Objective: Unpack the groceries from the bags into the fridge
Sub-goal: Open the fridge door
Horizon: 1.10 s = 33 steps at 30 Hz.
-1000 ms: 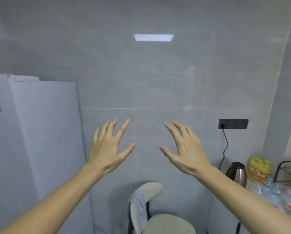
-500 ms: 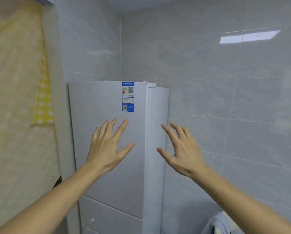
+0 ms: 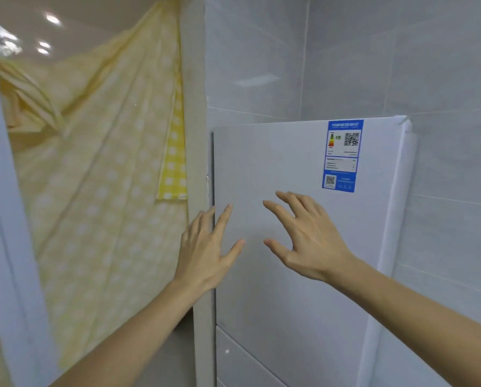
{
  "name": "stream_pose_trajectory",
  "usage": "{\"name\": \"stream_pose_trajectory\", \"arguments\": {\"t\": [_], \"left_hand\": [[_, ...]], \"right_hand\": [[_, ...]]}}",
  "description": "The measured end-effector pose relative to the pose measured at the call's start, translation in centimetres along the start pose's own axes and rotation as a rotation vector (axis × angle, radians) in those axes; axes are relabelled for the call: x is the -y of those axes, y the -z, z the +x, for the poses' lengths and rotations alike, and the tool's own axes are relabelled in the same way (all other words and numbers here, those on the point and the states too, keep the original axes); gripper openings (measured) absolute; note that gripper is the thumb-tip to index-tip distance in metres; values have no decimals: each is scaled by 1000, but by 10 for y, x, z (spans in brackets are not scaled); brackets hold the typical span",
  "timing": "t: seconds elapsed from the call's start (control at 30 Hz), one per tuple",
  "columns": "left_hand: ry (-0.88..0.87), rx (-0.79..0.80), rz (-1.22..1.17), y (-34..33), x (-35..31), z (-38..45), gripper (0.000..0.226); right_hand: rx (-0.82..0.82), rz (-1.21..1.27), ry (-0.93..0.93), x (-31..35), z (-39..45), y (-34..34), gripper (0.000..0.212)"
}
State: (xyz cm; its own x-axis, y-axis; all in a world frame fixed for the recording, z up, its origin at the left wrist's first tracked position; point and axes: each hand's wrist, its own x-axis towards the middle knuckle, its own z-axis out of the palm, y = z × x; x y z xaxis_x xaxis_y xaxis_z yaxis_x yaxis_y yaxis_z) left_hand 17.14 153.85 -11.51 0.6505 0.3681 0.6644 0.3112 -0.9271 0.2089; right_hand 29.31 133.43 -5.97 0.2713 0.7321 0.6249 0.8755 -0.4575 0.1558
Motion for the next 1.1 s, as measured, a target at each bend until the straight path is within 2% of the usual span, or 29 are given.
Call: {"name": "stream_pose_trajectory", "arguments": {"t": [0.17,0.3,0.4,0.57,0.7,0.83,1.0,1.1], "left_hand": [[78,19,8,-32,45,37,79],[153,62,-42,-68,81,61,64],[213,156,-152,-106,110,71,56],[260,312,-427,-176,157,92,62],[219,410,-512,-213,177,112,70],[177,478,-605,-232,183,132,80],[146,542,-648,-242,194,145,100],[138,593,-647,-240,199,148,102]], "right_hand": [[17,-36,126,-6,73,-52,69],[46,-115,212,-8,125,-90,67],[88,-211,279,-8,165,-116,61],[197,-413,362,6,228,-156,51],[244,-549,424,23,268,-184,54],[264,-629,397,29,291,-193,49],[320,-750,304,39,289,-196,60],[356,-801,236,55,289,-201,50]]}}
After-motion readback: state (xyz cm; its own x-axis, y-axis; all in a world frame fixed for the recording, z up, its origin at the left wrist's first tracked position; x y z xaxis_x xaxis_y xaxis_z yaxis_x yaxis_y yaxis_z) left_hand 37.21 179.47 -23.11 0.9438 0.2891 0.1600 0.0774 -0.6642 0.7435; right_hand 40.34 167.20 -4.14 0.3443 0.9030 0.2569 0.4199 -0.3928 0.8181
